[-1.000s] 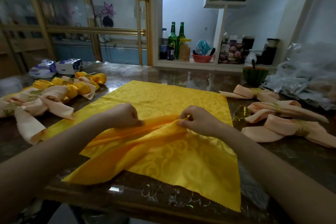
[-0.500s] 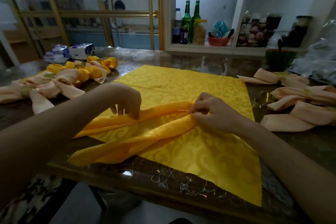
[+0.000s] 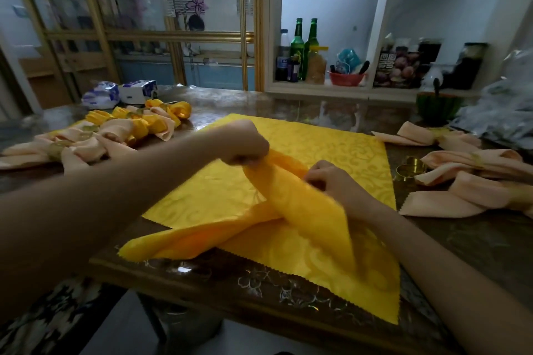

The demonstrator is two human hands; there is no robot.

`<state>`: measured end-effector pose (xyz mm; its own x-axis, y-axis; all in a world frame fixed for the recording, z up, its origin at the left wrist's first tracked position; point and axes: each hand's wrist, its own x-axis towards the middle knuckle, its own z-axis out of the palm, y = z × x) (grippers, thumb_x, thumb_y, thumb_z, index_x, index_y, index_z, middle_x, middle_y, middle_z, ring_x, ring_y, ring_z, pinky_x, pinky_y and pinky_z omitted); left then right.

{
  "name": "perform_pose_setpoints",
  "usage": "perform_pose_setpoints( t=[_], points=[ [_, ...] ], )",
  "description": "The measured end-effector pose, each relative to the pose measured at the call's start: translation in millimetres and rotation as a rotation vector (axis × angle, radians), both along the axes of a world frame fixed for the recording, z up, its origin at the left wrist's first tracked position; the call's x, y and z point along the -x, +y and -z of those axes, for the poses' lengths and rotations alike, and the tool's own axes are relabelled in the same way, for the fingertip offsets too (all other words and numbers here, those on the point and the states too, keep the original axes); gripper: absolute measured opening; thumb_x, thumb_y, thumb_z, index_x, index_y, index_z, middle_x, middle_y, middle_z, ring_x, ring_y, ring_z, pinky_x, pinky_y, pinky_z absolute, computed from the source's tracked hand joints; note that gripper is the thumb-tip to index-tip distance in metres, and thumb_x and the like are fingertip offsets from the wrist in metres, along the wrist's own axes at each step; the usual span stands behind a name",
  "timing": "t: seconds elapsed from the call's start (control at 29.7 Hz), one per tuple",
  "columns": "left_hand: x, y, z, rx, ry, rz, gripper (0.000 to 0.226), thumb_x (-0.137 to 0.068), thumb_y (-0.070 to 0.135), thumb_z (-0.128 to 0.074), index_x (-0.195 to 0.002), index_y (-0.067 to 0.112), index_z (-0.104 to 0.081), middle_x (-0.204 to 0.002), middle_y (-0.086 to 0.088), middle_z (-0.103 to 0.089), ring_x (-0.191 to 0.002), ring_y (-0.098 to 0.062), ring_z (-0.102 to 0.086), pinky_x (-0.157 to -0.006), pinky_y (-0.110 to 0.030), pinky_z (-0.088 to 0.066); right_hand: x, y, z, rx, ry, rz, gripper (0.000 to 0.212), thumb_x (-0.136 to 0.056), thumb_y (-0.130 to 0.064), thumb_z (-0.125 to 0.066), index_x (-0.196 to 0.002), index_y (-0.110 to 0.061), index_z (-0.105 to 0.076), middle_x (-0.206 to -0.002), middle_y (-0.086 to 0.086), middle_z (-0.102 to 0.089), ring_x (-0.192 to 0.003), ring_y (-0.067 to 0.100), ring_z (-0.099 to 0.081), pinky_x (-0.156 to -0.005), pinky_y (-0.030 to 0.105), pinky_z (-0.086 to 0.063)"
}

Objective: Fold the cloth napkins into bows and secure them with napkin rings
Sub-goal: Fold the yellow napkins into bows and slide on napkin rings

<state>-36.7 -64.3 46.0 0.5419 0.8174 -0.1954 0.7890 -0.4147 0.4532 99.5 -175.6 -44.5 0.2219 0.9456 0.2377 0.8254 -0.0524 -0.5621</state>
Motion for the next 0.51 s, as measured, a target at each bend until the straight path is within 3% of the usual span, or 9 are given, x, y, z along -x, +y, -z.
perform_pose_setpoints(
  t=[0.07, 0.13, 0.17, 0.2, 0.27, 0.34, 0.4, 0.51],
  points=[
    [1.2, -21.0, 29.4, -0.104, -0.017, 0.027, 0.021, -0.092, 0.015, -0.05, -0.073, 0.005, -0.051, -0.063, -0.003, -0.055, -0.05, -0.014, -0.054, -0.041, -0.02, -0.043, -0.7, -1.5, -1.4, -0.027, 0.126, 0.028, 0.016, -0.092, -0.012, -0.054, -0.095, -0.015, -0.07, -0.097, -0.003, -0.052, -0.089, 0.008, -0.053, -0.076, 0.011, -0.043],
    [5.4, -38.5, 51.0, -0.186, -0.021, 0.037, 0.022, -0.094, 0.021, -0.046, -0.101, 0.001, -0.049, -0.09, -0.009, -0.06, -0.075, -0.024, -0.062, -0.061, -0.028, -0.044, 0.9, -3.9, -6.2, -0.021, 0.254, 0.045, 0.024, -0.096, -0.013, -0.046, -0.09, -0.014, -0.069, -0.1, 0.003, -0.057, -0.094, 0.017, -0.057, -0.088, 0.031, -0.048],
    [5.5, -43.5, 57.3, -0.174, -0.02, 0.02, 0.033, -0.097, 0.024, -0.042, -0.119, 0.0, -0.04, -0.106, -0.013, -0.058, -0.087, -0.028, -0.06, -0.067, -0.03, -0.041, 1.4, -4.6, -8.2, -0.007, 0.249, 0.037, 0.026, -0.097, -0.019, -0.045, -0.088, -0.014, -0.069, -0.103, 0.006, -0.058, -0.096, 0.02, -0.057, -0.091, 0.038, -0.047],
    [5.3, -46.1, 59.7, -0.104, -0.052, 0.017, 0.037, -0.099, 0.026, -0.038, -0.125, 0.0, -0.034, -0.11, -0.016, -0.057, -0.087, -0.028, -0.059, -0.067, -0.03, -0.041, 2.6, -6.0, -10.4, 0.024, 0.211, 0.027, 0.028, -0.097, -0.028, -0.047, -0.087, -0.014, -0.069, -0.106, 0.007, -0.058, -0.098, 0.019, -0.057, -0.092, 0.038, -0.046],
    [7.2, -45.6, 51.8, 0.226, -0.209, -0.051, 0.023, -0.101, 0.019, -0.031, -0.106, 0.001, -0.044, -0.089, -0.017, -0.06, -0.065, -0.024, -0.057, -0.057, -0.03, -0.044, 7.7, -8.8, -13.0, 0.096, 0.106, -0.003, 0.035, -0.088, -0.049, -0.05, -0.084, -0.019, -0.067, -0.108, 0.003, -0.055, -0.1, 0.015, -0.054, -0.089, 0.031, -0.045],
    [10.6, -39.8, 41.1, 0.471, -0.28, -0.04, 0.019, -0.099, 0.006, -0.035, -0.087, -0.001, -0.049, -0.075, -0.016, -0.06, -0.062, -0.023, -0.058, -0.059, -0.031, -0.049, 12.8, -10.3, -13.7, 0.141, 0.025, -0.019, 0.032, -0.08, -0.056, -0.058, -0.083, -0.024, -0.063, -0.11, -0.001, -0.051, -0.1, 0.011, -0.052, -0.083, 0.024, -0.043],
    [18.7, -37.1, 36.7, 0.466, -0.259, 0.003, 0.011, -0.093, 0.0, -0.049, -0.104, -0.001, -0.049, -0.078, -0.014, -0.062, -0.066, -0.02, -0.06, -0.065, -0.03, -0.052, 17.6, -9.3, -12.1, 0.166, -0.087, -0.012, 0.03, -0.079, -0.048, -0.067, -0.094, -0.022, -0.063, -0.116, -0.001, -0.048, -0.103, 0.01, -0.049, -0.083, 0.021, -0.041],
    [28.9, -34.4, 45.4, 0.324, -0.157, -0.012, 0.068, -0.086, 0.017, -0.066, -0.138, 0.004, -0.024, -0.096, -0.011, -0.056, -0.077, -0.019, -0.056, -0.064, -0.029, -0.048, 18.6, -7.1, -9.8, 0.14, -0.177, 0.012, 0.029, -0.081, -0.034, -0.07, -0.103, -0.015, -0.065, -0.124, 0.002, -0.047, -0.11, 0.012, -0.046, -0.085, 0.019, -0.036]
  ],
)
